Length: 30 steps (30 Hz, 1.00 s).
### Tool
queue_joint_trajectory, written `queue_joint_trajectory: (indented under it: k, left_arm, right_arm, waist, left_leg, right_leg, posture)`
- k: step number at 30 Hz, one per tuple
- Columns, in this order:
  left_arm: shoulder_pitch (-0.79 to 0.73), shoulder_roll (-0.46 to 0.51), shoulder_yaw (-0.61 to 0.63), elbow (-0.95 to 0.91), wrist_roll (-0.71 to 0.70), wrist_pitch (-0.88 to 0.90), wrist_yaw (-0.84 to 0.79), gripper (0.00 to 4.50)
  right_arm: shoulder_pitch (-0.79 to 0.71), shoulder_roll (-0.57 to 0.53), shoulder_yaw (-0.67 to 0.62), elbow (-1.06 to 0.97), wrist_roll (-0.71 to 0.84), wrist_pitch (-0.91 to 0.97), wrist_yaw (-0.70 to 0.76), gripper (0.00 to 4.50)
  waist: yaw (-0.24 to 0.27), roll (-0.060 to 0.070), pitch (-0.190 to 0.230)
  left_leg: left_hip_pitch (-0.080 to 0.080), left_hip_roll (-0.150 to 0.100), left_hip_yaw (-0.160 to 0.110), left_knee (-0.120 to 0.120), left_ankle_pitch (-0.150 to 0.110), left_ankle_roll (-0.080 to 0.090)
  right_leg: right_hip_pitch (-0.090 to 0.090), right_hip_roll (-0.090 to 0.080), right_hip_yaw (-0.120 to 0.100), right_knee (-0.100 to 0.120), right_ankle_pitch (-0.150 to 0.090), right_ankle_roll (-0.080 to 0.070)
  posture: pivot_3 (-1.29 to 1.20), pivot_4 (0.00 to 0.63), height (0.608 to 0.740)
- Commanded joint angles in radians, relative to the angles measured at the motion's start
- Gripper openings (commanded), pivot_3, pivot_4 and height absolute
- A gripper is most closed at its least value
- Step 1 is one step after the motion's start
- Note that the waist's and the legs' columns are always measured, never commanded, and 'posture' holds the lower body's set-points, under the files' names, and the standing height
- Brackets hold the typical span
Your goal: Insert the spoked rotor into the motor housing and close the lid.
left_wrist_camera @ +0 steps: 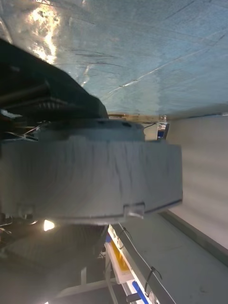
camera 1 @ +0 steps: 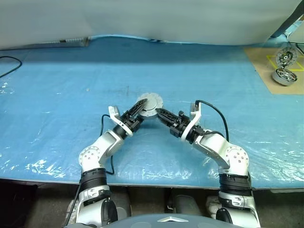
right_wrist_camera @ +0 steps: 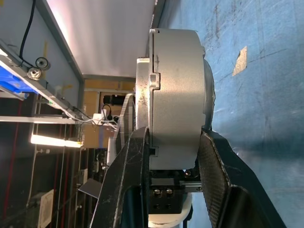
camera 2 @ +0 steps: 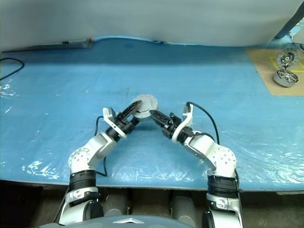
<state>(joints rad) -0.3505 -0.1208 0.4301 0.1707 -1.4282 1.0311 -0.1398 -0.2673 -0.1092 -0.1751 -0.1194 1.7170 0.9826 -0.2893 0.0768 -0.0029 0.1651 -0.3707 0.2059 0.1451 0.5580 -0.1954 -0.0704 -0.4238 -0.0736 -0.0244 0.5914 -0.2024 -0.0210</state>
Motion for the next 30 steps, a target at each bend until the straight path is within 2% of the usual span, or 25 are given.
queue_joint_trajectory:
  k: [1,7,8,11,13,16,18,21,25,28,30]
  left_arm:
    - [-0.01,0.003,-0.017,-0.008,-0.032,0.001,-0.019,2.34]
    - [-0.019,0.025,-0.018,-0.002,-0.029,-0.002,-0.018,2.34]
    - [-0.023,0.032,-0.017,0.0,-0.026,-0.005,-0.019,2.34]
    - [-0.057,0.068,-0.007,0.028,-0.01,-0.026,-0.028,2.34]
    - [-0.095,0.1,-0.002,0.068,0.015,-0.044,-0.045,2.34]
    - [-0.149,0.139,0.001,0.133,0.061,-0.073,-0.071,2.34]
    - [-0.224,0.172,0.002,0.228,0.131,-0.127,-0.089,2.34]
    - [-0.327,0.21,-0.017,0.376,0.238,-0.192,-0.149,2.34]
    - [-0.508,0.24,-0.033,0.658,0.398,-0.317,-0.246,2.34]
    - [-0.651,0.235,-0.032,0.879,0.523,-0.483,-0.255,2.34]
    - [-0.715,0.229,-0.012,0.98,0.57,-0.562,-0.246,2.34]
  right_arm:
    - [-0.017,-0.024,0.024,-0.087,0.006,-0.013,0.037,1.07]
    - [-0.019,-0.122,0.094,-0.128,-0.321,-0.082,0.182,1.07]
    - [-0.018,-0.127,0.102,-0.129,-0.352,-0.094,0.201,1.82]
    - [-0.017,-0.143,0.127,-0.137,-0.478,-0.145,0.254,2.78]
    - [-0.02,-0.173,0.166,-0.144,-0.609,-0.19,0.304,3.58]
    - [-0.019,-0.212,0.228,-0.152,-0.792,-0.269,0.376,4.49]
    - [-0.007,-0.277,0.331,-0.157,-1.013,-0.394,0.44,4.5]
    - [0.019,-0.332,0.435,-0.131,-1.232,-0.532,0.505,4.5]
    - [0.055,-0.312,0.455,-0.089,-1.398,-0.657,0.503,4.5]
    - [0.07,-0.31,0.471,-0.035,-1.546,-0.792,0.492,4.5]
    - [0.084,-0.298,0.468,-0.015,-1.588,-0.834,0.5,4.5]
  waist:
    - [0.0,0.0,0.0]
    - [0.0,0.0,0.0]
    - [0.001,0.0,0.0]
    - [0.002,0.0,0.0]
    - [0.003,0.0,0.0]
    - [0.006,0.0,0.0]
    - [0.009,0.0,0.0]
    - [0.017,-0.001,0.0]
    - [0.02,-0.003,0.001]
    - [0.021,-0.005,0.003]
    - [0.02,-0.006,0.003]
  left_leg:
    - [0.0,0.0,0.0,0.0,0.0,0.0]
    - [-0.003,0.0,-0.001,0.004,0.0,0.0]
    - [-0.004,0.0,-0.001,0.004,0.0,0.0]
    - [-0.004,0.0,-0.001,0.006,0.0,0.0]
    - [-0.004,0.0,-0.001,0.007,0.0,0.0]
    - [-0.004,0.0,-0.002,0.008,0.0,0.0]
    - [-0.004,0.0,-0.002,0.009,0.0,0.0]
    - [-0.005,0.0,-0.003,0.01,0.0,0.0]
    - [-0.005,-0.001,-0.003,0.01,0.0,0.0]
    - [-0.006,-0.002,-0.004,0.011,0.0,0.0]
    - [-0.008,-0.002,-0.005,0.012,0.0,0.0]
  right_leg:
    - [0.0,0.0,0.0,0.0,0.0,0.0]
    - [0.0,0.0,0.0,0.0,0.002,0.002]
    - [0.0,0.0,0.0,0.0,0.002,0.002]
    - [0.0,0.0,0.0,0.0,0.003,0.004]
    - [0.0,0.0,0.0,0.0,0.003,0.005]
    - [0.0,0.0,0.0,0.0,0.005,0.004]
    - [0.0,0.0,0.0,0.0,0.005,0.004]
    - [0.0,-0.001,0.0,0.0,0.005,0.004]
    - [0.0,-0.001,0.0,0.0,0.006,0.004]
    - [0.0,-0.002,0.0,0.0,0.007,0.003]
    - [0.0,-0.002,-0.001,0.0,0.007,0.003]
  posture:
    - [0.0,0.15,0.74]
    - [0.0,0.15,0.74]
    - [0.0,0.15,0.74]
    - [0.0,0.15,0.74]
    - [0.0,0.15,0.74]
    - [0.0,0.15,0.74]
    - [0.0,0.15,0.74]
    - [0.0,0.15,0.74]
    - [0.0,0.15,0.74]
    - [0.0,0.15,0.74]
    - [0.0,0.15,0.74]
